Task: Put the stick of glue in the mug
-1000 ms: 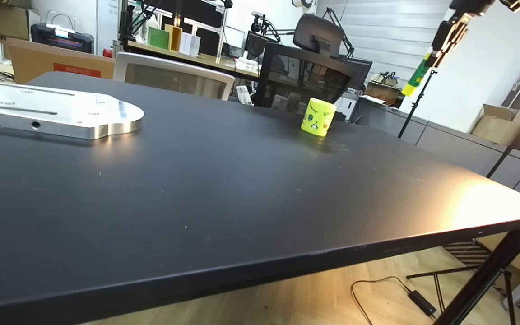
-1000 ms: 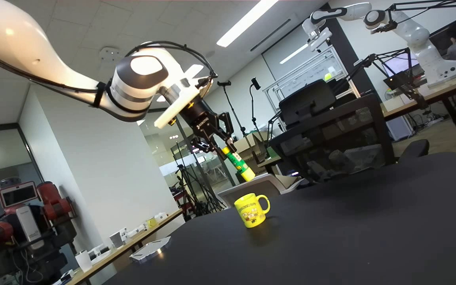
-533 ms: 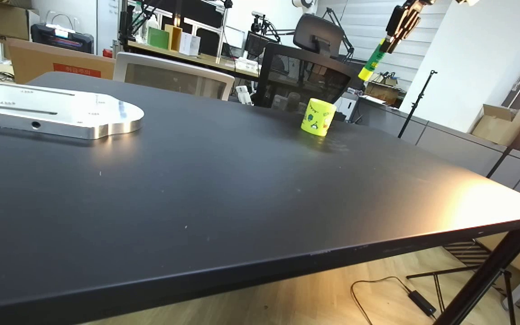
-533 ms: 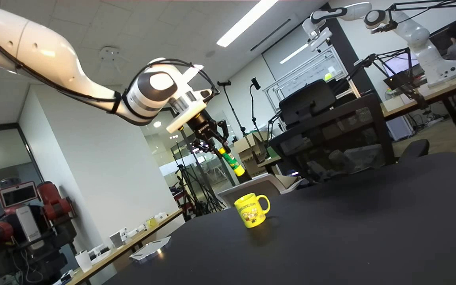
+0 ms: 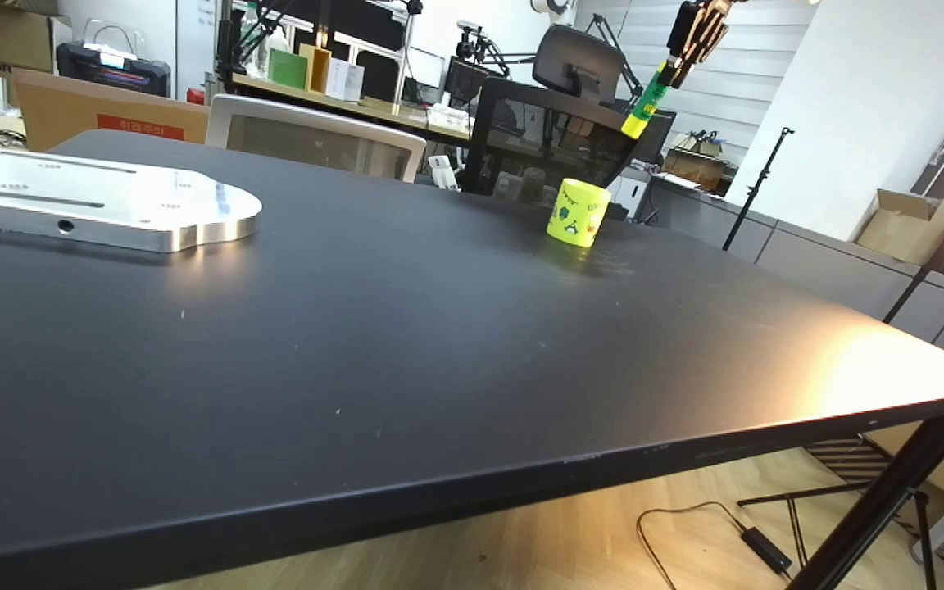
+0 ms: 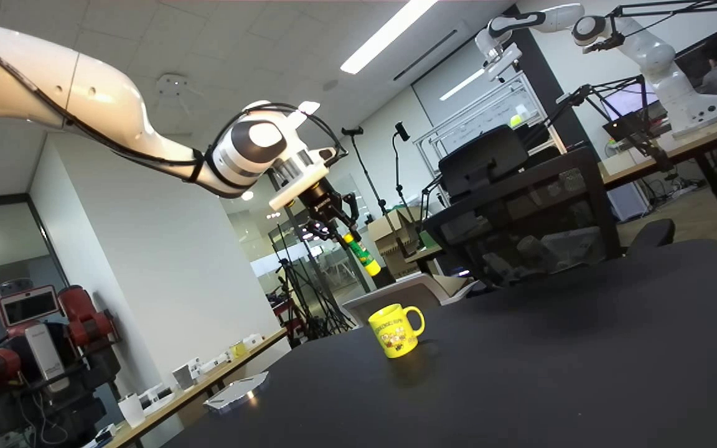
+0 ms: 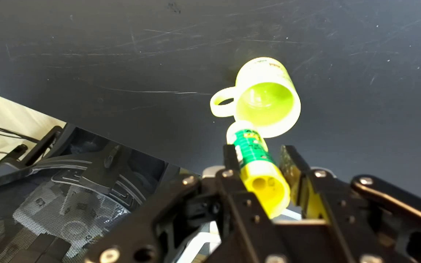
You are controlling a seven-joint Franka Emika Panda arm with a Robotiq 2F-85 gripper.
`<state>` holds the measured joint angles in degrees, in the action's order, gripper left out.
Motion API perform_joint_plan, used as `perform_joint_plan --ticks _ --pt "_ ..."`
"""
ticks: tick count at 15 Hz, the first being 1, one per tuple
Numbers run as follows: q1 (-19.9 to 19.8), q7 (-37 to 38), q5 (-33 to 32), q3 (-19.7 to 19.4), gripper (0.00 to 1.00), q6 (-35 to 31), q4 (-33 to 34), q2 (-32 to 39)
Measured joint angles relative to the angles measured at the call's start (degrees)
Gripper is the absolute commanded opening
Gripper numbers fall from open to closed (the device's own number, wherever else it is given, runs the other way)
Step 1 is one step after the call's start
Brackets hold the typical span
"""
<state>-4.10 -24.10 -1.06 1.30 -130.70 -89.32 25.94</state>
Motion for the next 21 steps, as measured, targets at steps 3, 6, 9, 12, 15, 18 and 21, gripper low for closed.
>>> perform_joint_plan --ticks 3,6,9,12,15,18,21 --pt "-0.01 0.05 0.0 0.0 0.33 0.01 0.04 0.01" --pt "-0.01 0.08 0.0 0.0 0.33 0.02 0.05 0.01" --pt "-0.01 0.1 0.0 0.0 0.08 0.02 0.05 0.01" --pt "0.0 -0.02 -0.14 0.02 0.08 0.0 -0.04 0.22" --pt "0.07 -0.02 -0.16 0.28 0.08 -0.66 0.33 0.8" --pt "0.06 -0.03 0.07 1.05 0.08 -2.07 1.28 1.5" --pt "0.13 -0.05 0.06 1.61 0.08 -0.95 3.2 2.83"
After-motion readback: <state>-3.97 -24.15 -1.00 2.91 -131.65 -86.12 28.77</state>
